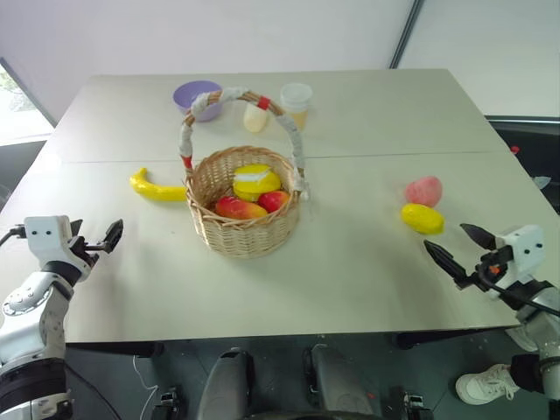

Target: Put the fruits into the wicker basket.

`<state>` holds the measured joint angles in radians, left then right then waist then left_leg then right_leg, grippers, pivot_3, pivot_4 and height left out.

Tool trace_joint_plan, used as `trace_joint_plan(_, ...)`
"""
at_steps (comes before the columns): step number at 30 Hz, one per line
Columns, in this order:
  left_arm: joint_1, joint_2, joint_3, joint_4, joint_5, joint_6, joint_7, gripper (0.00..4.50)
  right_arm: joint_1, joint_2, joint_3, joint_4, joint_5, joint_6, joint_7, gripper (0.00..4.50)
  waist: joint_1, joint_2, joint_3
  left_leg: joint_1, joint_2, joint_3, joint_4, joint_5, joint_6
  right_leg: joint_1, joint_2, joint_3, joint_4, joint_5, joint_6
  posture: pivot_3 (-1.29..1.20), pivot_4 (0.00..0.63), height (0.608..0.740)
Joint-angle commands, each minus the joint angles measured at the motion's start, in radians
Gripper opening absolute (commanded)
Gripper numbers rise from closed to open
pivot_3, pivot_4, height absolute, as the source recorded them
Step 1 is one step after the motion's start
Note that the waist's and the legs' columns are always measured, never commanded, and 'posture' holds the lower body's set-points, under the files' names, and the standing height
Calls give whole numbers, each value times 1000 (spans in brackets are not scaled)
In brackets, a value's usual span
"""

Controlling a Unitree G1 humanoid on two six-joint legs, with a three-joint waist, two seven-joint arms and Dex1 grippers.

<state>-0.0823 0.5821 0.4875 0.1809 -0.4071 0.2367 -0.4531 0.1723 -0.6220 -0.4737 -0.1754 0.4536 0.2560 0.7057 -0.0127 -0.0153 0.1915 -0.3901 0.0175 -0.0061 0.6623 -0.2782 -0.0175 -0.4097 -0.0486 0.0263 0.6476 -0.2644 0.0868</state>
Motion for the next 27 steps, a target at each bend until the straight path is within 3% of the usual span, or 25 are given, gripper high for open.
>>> trace_joint_plan(1,5,1,15,-32,-12,-7,-7,4500,-3,4,-5,-42,4,-17,-9,4479,0,0,0,0,0,0,0,0,0,0,0,0,0,0,0,0,150,740)
trace_joint_plan(12,-6,37,-20,-45,24,-20,-34,4500,-45,-45,-6,-114,28,23,8,4479,-1,0,0,0,0,0,0,0,0,0,0,0,0,0,0,0,150,740)
trace_joint_plan(20,-56,205,-169,-42,201,-100,-138,4500,-111,-159,33,-269,126,158,87,4479,1,0,0,0,0,0,0,0,0,0,0,0,0,0,0,0,150,740)
trace_joint_plan(27,-279,340,-362,178,331,-221,-338,4500,-215,-209,145,-419,232,272,120,4479,1,0,0,0,-1,0,0,0,0,0,1,-1,0,0,0,0,150,740)
